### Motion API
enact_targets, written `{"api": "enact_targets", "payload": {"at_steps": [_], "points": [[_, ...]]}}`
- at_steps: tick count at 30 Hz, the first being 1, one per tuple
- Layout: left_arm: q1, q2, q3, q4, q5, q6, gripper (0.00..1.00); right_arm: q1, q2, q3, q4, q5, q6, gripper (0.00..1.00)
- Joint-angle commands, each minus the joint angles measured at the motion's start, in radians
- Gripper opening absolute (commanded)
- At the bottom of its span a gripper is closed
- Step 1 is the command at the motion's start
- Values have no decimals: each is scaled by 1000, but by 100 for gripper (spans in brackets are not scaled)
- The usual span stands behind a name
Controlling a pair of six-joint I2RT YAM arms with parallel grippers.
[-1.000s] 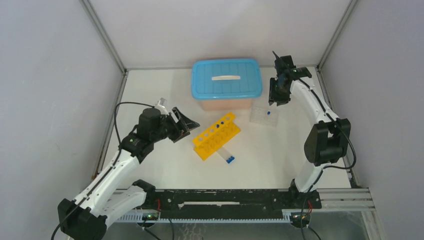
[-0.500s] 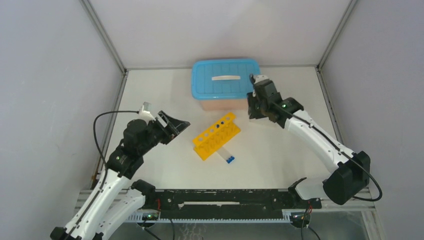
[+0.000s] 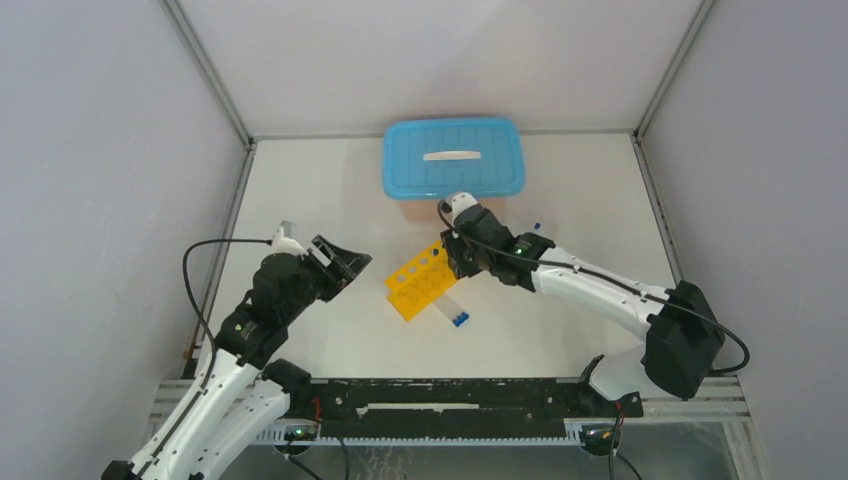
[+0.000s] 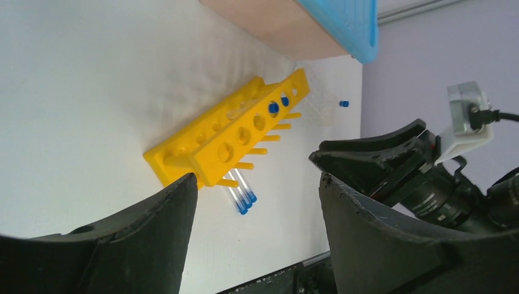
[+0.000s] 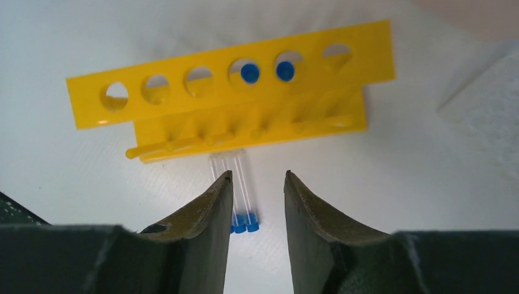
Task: Organize the chemistry lab equipment
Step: Pick up the test tube at the center of the board.
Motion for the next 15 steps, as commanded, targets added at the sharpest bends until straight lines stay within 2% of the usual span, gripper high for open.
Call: {"api": "enact_targets", "payload": {"at_steps": [1, 7, 15], "points": [[-7, 5, 52, -50, -61, 47, 77, 30, 17, -71, 133, -22, 24, 44], [-7, 24, 77, -101, -84, 84, 77, 99, 35, -164, 292, 23, 45, 44], [-9, 1, 57, -108, -89, 118, 76, 184, 4, -280, 394, 192, 96, 44]]}}
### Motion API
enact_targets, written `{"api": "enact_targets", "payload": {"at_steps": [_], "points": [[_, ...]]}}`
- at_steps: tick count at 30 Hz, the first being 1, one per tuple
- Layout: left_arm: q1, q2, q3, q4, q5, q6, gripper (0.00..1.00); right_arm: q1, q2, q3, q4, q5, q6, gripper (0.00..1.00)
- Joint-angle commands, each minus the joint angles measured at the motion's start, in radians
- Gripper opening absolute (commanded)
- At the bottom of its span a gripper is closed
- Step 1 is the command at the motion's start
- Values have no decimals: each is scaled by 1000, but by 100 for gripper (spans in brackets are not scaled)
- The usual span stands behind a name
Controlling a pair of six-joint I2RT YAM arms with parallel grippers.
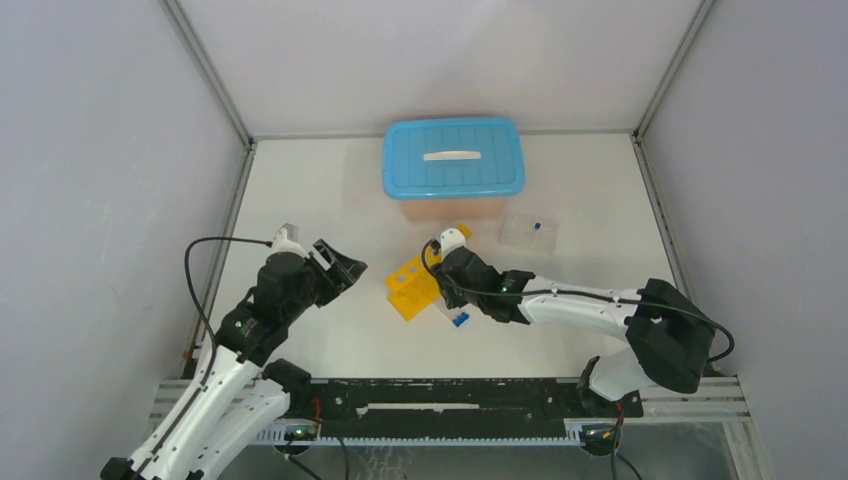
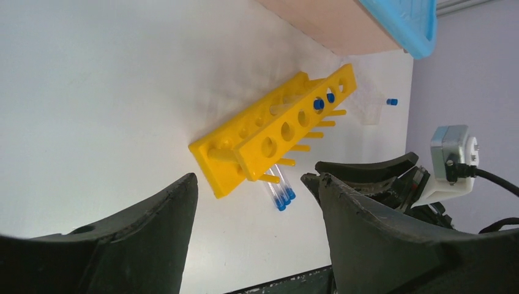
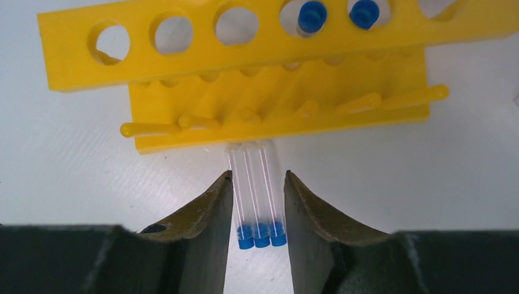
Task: Organize the chemistry lab equipment
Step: Pick up the test tube at the center of the board.
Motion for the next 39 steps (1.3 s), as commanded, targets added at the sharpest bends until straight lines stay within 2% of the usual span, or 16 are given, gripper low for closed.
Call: {"api": "enact_targets", "payload": {"at_steps": [1, 6, 13, 20, 39], "points": [[-4, -23, 45, -5, -24, 66, 76, 22, -46, -62, 131, 107, 62, 44], [-4, -52, 85, -40, -54, 100, 76, 44, -68, -107, 149, 146, 75, 43], [-4, -154, 42, -64, -110, 82, 75, 105, -59, -144, 170, 220, 90, 43], [-3, -145, 41, -70, -146, 99, 75, 115, -96, -221, 236, 260, 113, 43], [-4, -134, 29, -44, -202, 84, 74, 101, -69, -312, 319, 171, 87, 45]]}}
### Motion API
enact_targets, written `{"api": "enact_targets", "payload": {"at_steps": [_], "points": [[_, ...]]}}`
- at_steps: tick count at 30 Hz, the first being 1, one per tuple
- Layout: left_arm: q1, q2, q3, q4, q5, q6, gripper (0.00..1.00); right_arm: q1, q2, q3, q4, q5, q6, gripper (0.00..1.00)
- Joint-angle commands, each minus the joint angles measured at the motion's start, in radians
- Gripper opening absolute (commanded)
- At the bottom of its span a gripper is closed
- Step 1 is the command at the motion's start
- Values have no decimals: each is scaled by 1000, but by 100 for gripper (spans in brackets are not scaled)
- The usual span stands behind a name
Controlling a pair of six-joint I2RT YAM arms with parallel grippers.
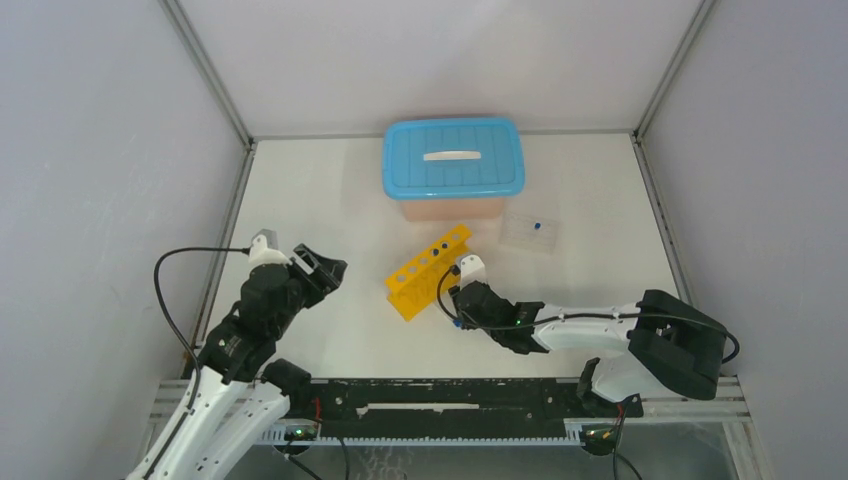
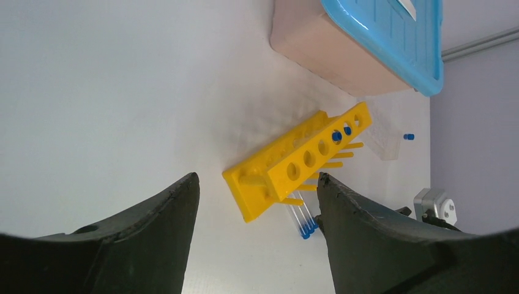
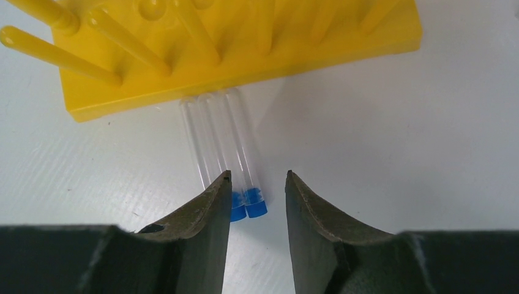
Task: Organize the chemistry lab equipment
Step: Pick up the test tube at the center of the board.
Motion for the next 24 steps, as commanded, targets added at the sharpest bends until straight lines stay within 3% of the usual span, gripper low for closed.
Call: {"api": "enact_targets", "payload": {"at_steps": [1, 24], "points": [[-3, -15, 4, 45, -39, -5, 74, -6, 7, -5, 60, -32, -16, 45], [-3, -43, -2, 57, -51, -37, 73, -58, 50, -5, 56, -59, -44, 45]]}}
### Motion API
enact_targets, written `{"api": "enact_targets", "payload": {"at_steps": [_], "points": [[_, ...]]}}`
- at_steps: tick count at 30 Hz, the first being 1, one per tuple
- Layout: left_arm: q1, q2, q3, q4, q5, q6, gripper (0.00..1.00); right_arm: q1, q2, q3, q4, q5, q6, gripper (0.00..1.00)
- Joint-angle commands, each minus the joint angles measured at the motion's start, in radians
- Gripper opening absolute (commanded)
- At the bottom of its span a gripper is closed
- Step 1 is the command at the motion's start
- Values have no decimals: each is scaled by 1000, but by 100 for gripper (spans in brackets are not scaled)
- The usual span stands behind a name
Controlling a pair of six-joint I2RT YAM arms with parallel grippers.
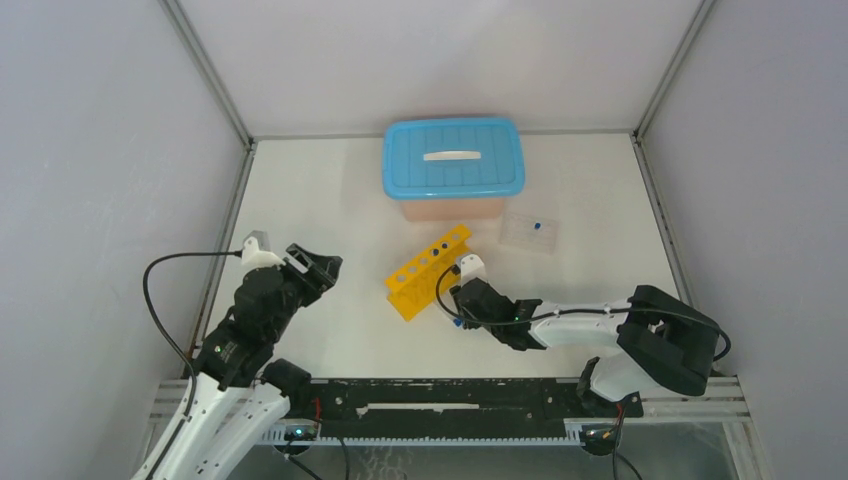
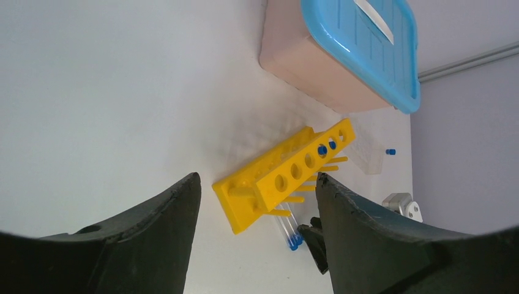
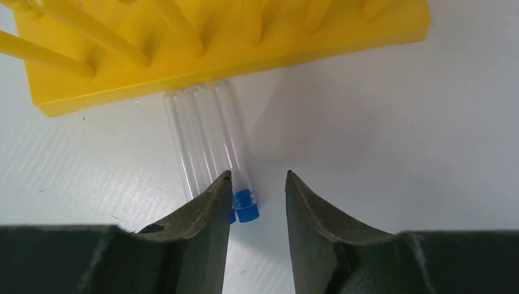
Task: Organize the chemistry lab equipment
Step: Pick up the test tube at the center of the board.
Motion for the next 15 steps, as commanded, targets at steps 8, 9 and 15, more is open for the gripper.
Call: {"api": "enact_targets", "payload": {"at_steps": [8, 9, 15], "points": [[-3, 5, -5, 47, -16, -11, 72, -2, 23, -1, 46, -7, -17, 44], [-2, 5, -5, 49, -16, -11, 72, -2, 24, -3, 48, -8, -16, 44], [-3, 10, -7, 55, -14, -11, 72, -2, 37, -15, 56, -18, -8, 39]]}}
